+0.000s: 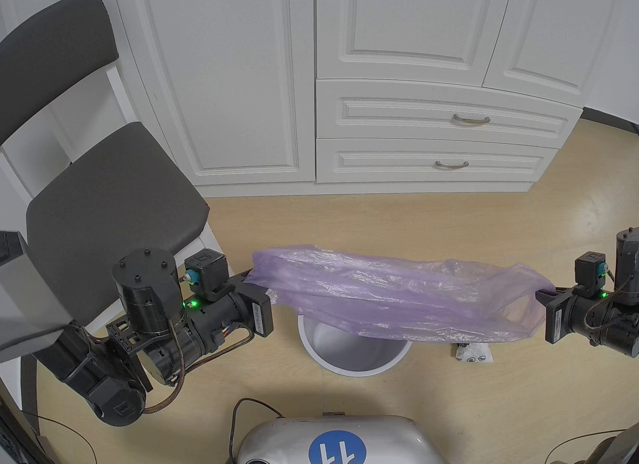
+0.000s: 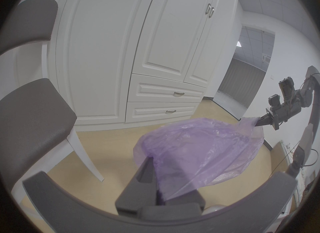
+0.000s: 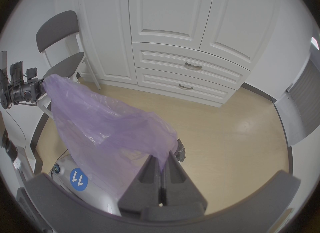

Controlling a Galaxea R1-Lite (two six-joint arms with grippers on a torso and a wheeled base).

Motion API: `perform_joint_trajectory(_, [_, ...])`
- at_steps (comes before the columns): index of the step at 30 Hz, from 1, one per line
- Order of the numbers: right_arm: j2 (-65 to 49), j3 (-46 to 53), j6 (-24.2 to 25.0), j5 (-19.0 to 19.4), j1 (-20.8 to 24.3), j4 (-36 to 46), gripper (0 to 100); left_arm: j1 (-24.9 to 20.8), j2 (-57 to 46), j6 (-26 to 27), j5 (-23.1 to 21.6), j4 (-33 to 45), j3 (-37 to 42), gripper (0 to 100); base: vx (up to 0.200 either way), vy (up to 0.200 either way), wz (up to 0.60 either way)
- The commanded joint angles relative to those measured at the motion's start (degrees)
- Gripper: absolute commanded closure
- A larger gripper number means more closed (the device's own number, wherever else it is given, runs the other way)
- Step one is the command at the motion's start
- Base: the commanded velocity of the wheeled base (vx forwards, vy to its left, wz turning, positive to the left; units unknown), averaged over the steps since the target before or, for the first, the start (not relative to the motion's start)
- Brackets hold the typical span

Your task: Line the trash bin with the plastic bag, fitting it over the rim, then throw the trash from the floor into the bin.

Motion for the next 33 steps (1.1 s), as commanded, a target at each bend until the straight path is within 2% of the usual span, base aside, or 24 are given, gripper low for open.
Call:
perform_joint_trajectory(1, [1.39,0.07,0.22,0.08,2.08,-0.07,100,-1.26,0.15,-0.02,0.43,-0.01,-0.26,100,0.000,0.000,0.00])
perform_joint_trajectory(6, [0.60,0.78,0.31,-0.10,6.04,-0.07,100,-3.89,0.50,0.42,2.89,-1.42,-0.26,100,0.000,0.000,0.00])
perform_joint_trajectory(12, [1.83,0.86,1.28,-0.27,6.91,-1.57,100,-6.27,1.29,0.24,2.63,-6.16,-0.08,100,0.000,0.000,0.00])
perform_joint_trajectory(22, [3.32,0.69,5.32,-0.54,11.13,-4.91,100,-9.34,2.43,-0.02,3.07,-6.60,-1.31,100,0.000,0.000,0.00])
perform_joint_trajectory(26, [4.29,0.42,6.11,-0.45,11.31,-5.00,100,-10.40,2.78,-0.02,5.97,-6.60,-2.37,100,0.000,0.000,0.00])
perform_joint_trajectory(33, [6.40,-0.10,9.01,-0.54,12.54,-6.93,100,-11.89,2.43,-0.02,8.52,-6.60,-3.42,100,0.000,0.000,0.00])
